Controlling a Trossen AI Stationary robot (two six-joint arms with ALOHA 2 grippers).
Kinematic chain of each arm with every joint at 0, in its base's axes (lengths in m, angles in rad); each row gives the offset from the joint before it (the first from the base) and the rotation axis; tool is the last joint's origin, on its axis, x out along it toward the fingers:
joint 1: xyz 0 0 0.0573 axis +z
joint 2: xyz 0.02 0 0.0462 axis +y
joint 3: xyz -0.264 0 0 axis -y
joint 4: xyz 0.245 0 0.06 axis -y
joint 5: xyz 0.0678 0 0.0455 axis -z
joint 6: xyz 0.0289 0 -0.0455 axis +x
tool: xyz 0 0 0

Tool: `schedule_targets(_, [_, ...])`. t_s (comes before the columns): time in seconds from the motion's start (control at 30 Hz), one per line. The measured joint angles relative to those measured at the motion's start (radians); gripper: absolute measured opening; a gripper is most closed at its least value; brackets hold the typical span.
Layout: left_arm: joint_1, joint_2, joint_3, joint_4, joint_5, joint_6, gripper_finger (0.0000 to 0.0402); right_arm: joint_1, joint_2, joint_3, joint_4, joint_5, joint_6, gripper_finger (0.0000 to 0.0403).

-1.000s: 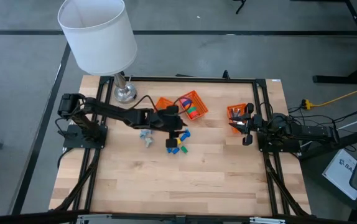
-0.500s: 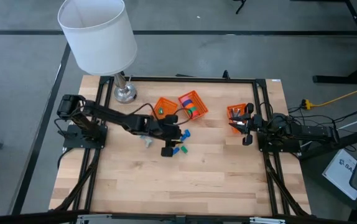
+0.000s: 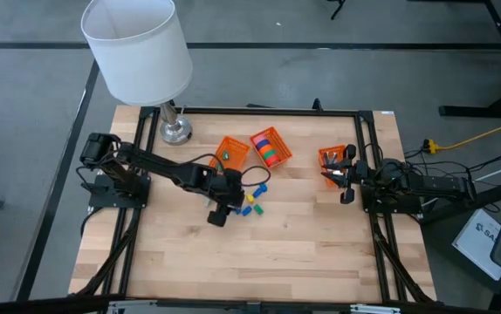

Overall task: Pick and place Stapler, Stapler remover, tape
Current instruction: Put the blue stapler into the left orange bin

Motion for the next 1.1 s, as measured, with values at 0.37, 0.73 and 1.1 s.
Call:
schedule_targets(0.37, [-0.052,0.077,0.011,-0.008,-0.068,0.3,0.0216,0.0,0.0,0.0,0.0,0.0,0.0,0.0108])
schedule_targets(0.73, [-0.054,0.223,0.148,-0.112,-0.094,0.445,0.0214,0.0,0.0,0.0,0.0,0.0,0.0,0.0108])
schedule_targets(1.1, [-0.031,0.238,0.15,-0.112,-0.066,0.532,0.021,0.0,0.0,0.0,0.0,0.0,0.0,0.0108])
